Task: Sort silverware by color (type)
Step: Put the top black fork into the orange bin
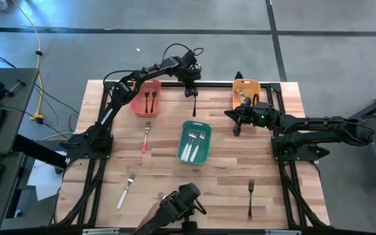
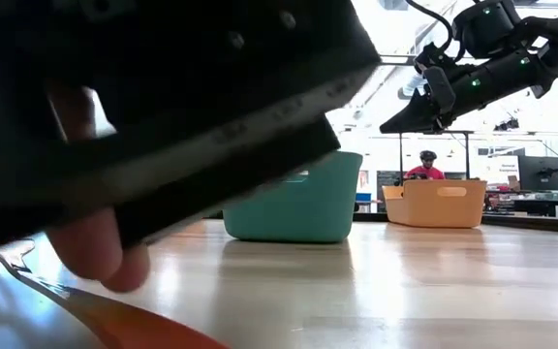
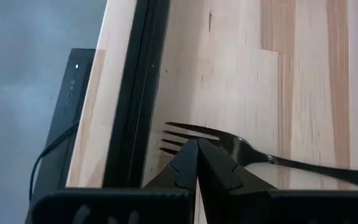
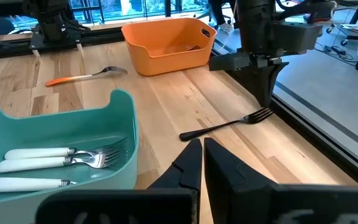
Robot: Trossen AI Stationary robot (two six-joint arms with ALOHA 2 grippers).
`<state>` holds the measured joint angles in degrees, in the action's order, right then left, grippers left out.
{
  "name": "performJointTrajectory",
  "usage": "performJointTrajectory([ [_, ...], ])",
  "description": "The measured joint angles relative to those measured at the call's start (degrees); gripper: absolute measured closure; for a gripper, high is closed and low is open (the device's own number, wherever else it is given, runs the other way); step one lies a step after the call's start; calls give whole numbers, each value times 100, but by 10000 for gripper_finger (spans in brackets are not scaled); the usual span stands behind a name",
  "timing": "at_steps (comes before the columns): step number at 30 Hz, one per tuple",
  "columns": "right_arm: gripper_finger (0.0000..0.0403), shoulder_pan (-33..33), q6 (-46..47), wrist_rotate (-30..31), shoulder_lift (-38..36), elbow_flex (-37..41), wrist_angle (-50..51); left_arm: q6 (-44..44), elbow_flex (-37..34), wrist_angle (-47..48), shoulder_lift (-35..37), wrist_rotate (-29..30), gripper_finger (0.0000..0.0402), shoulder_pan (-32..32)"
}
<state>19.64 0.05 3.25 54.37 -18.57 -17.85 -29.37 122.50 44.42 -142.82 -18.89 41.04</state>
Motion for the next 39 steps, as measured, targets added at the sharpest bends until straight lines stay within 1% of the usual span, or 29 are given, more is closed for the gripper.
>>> performJointTrajectory([
  [8, 403, 2, -3, 118, 0, 0, -24, 9, 0, -132, -122, -71, 401, -20],
  [18, 403, 48, -2, 115, 0, 0, -37, -287, 0, -177, -122, 61, 401, -11],
  [25, 403, 63, 13, 111, 0, 0, -36, -741, 0, 233, -114, 642, 401, 63],
  [27, 403, 63, 13, 109, 0, 0, -25, -892, 8, 392, -88, 1028, 401, 84],
  [28, 403, 63, 13, 109, 0, 0, -17, -961, 13, 495, -82, 1131, 402, 92],
  [39, 403, 63, 0, 109, 0, 0, 70, -1034, -2, 1150, 154, 1239, 401, 122],
])
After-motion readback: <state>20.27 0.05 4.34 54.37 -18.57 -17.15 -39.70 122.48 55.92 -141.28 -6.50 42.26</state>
